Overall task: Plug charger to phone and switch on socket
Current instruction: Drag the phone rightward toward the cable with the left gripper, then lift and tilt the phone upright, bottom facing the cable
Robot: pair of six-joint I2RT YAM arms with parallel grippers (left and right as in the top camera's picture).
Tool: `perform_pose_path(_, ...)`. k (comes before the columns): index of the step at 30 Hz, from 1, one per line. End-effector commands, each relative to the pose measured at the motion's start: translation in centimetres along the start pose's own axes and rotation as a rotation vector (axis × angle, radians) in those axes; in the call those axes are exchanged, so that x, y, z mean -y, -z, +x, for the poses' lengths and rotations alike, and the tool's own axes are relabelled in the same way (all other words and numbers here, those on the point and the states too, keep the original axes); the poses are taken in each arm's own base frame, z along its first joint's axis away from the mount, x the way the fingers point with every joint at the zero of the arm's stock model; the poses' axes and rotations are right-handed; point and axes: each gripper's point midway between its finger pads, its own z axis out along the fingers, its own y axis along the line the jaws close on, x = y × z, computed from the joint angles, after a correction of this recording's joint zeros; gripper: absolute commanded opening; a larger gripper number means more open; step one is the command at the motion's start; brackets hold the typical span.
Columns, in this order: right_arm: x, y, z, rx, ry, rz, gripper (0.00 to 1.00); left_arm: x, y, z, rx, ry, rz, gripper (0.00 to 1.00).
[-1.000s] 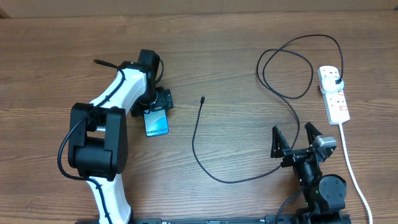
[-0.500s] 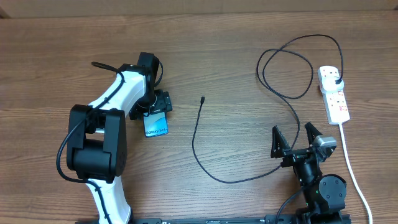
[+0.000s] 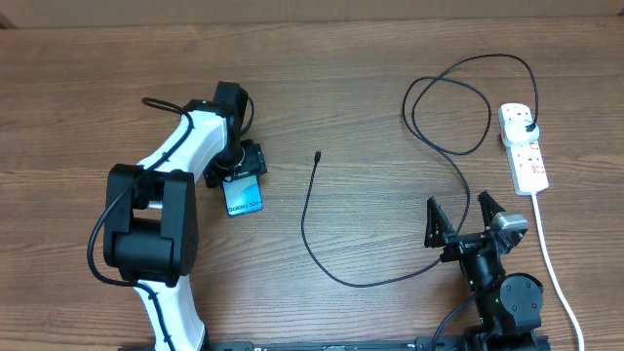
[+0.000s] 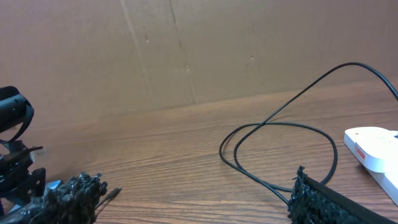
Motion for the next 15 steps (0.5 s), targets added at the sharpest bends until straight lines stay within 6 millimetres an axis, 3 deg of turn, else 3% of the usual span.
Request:
perform_pose_path(1, -0.1, 0.0, 0.2, 0.001, -0.006, -0.007, 1.00, 0.8, -0.6, 0.8, -0.088, 0.016, 0.050, 0.77)
perform_pose_path(8, -0.1, 0.0, 0.2, 0.001, -0.006, -0.007, 1.00, 1.8, 3.7, -1.0, -0.066, 0.014, 0.067, 0.77)
perform_pose_path(15, -0.1, 0.0, 0.2, 0.001, -0.006, -0.007, 1.00, 4.0, 7.1, -1.3, -0.085, 0.013, 0.169, 0.77)
